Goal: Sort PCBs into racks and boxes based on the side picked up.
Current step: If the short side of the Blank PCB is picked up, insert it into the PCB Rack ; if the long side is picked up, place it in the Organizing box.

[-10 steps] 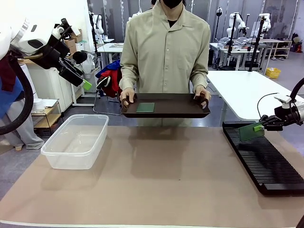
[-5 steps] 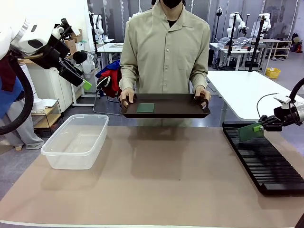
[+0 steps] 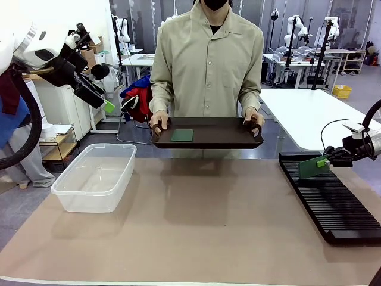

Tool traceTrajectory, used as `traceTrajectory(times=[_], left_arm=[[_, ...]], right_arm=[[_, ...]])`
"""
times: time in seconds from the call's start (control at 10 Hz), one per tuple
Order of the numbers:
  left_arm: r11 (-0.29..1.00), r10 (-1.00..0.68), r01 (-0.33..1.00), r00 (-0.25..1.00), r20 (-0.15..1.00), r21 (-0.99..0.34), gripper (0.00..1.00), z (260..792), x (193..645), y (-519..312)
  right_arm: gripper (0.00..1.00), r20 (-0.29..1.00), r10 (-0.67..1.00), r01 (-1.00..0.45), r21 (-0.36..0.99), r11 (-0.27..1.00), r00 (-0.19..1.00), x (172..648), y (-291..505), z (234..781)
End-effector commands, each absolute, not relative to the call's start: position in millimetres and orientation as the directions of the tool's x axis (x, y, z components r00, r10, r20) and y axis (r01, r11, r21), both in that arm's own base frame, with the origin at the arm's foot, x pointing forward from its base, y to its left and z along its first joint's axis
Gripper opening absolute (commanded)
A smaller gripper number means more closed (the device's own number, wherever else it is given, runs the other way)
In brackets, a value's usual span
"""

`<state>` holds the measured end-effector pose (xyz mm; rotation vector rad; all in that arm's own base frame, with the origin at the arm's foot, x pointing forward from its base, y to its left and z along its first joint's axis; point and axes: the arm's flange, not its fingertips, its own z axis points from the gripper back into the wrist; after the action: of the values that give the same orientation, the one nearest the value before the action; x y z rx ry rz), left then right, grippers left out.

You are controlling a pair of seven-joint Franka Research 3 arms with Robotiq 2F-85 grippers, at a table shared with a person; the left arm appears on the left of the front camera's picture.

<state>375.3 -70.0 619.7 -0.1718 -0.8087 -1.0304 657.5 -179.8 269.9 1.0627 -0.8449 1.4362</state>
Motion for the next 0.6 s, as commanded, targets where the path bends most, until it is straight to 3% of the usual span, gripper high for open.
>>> traceTrajectory(times=[0.0, 0.2, 0.5], left_arm=[[0.514, -0.706, 0.825, 0.251, 0.662, 0.235, 1.0, 618.9, 375.3, -68.3], [0.514, -0.706, 0.825, 0.251, 0.662, 0.235, 1.0, 618.9, 375.3, -68.3], [0.514, -0.706, 0.825, 0.251, 0.662, 0.235, 1.0, 618.9, 375.3, -68.3]], right_arm=[[0.02, 0.945, 0.326, -0.986, 0.056, -0.155, 0.002, 658.7, -180.9, 262.0], [0.02, 0.94, 0.341, -0.987, 0.07, -0.148, 0.016, 658.5, -183.7, 260.0], [0.33, 0.934, 0.358, -0.984, 0.08, -0.161, 0.017, 658.5, -185.5, 259.9]])
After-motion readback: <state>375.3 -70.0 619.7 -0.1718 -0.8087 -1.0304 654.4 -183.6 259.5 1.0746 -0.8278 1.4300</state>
